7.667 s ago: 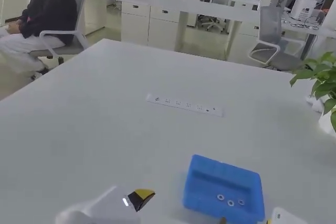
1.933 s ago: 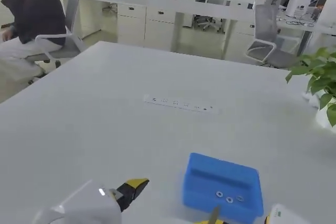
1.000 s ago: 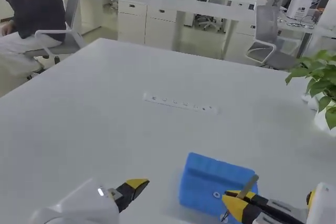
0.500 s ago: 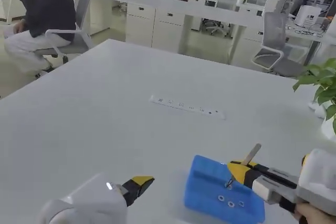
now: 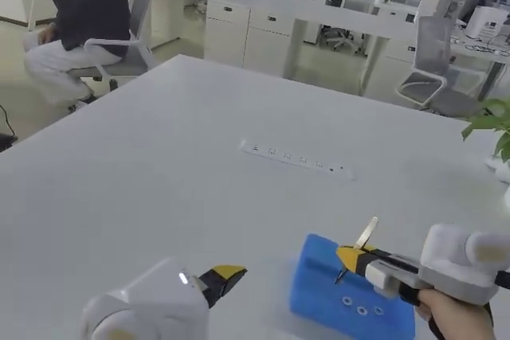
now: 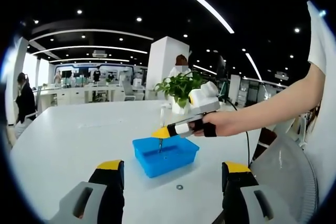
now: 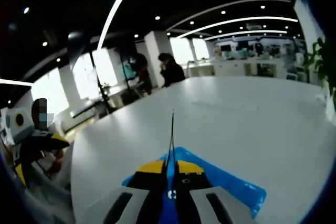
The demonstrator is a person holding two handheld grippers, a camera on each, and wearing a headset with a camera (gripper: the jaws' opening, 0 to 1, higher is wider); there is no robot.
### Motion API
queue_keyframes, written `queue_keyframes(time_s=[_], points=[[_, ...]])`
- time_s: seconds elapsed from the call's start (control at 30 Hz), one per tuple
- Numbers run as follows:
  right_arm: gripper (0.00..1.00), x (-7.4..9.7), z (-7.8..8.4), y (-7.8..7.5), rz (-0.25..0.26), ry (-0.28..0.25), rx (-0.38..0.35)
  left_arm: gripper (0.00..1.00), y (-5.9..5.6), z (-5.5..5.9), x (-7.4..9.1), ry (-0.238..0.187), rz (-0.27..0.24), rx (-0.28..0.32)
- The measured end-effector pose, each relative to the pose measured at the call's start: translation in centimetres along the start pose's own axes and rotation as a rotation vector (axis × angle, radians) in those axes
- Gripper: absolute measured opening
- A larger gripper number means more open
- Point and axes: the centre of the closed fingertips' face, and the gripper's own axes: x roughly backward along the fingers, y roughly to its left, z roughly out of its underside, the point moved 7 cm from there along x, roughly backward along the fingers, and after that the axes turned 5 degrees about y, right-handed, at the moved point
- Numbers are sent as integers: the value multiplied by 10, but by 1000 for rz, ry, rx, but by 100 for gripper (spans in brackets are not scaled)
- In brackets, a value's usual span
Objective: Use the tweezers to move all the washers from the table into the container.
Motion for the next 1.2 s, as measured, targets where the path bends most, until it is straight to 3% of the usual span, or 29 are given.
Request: queue_keyframes(time_s=[0.33,1.2], points=[[4,-11,10,-6,0,38,2,76,0,1,-1,10,3,-2],[5,-9,25,-10,16,72,32,75,-2,5,-4,47,18,-21]])
